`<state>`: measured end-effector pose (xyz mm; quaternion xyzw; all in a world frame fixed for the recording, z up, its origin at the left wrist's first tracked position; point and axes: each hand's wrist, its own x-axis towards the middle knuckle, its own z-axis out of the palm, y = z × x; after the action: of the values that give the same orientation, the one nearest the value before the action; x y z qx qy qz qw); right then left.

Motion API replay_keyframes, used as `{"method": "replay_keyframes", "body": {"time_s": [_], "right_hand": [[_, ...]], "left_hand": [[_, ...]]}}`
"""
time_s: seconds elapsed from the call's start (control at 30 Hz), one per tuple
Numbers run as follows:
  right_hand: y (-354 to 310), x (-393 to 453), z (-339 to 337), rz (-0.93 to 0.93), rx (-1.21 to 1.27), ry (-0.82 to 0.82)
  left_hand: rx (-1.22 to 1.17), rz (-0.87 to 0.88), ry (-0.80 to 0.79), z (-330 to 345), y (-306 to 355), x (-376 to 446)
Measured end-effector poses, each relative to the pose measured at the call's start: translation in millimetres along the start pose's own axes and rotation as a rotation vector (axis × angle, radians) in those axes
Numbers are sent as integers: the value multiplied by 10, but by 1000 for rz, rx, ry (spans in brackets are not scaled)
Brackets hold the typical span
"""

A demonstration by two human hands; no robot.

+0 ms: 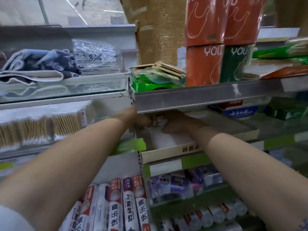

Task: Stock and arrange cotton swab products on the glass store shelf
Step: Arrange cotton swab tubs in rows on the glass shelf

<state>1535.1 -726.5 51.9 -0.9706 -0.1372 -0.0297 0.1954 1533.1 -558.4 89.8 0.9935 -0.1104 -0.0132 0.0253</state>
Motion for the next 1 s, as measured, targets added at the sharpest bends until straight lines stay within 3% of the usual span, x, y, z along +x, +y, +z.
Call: {"method": "replay_keyframes", "body": {"time_s": [0.07, 0.23, 0.53, 0.63, 0.77, 1.0], "right_hand": [[47, 96, -4, -53, -41, -42], [126, 142, -23, -77, -123, 33], [353, -172, -253, -45, 109, 97], [422, -314, -315, -15, 234, 111], [431, -463, -317, 15, 322, 140], [321, -908, -422, 58, 512, 240]], "left_hand": [[25, -28, -56, 79, -90, 239], [-20, -94, -69, 141, -95, 377], [-10, 8, 29, -9, 374, -185], [-11, -7, 119, 27, 453, -375], [-123, -64, 403, 67, 589, -599], [-293, -212, 502, 26, 837, -974]]}}
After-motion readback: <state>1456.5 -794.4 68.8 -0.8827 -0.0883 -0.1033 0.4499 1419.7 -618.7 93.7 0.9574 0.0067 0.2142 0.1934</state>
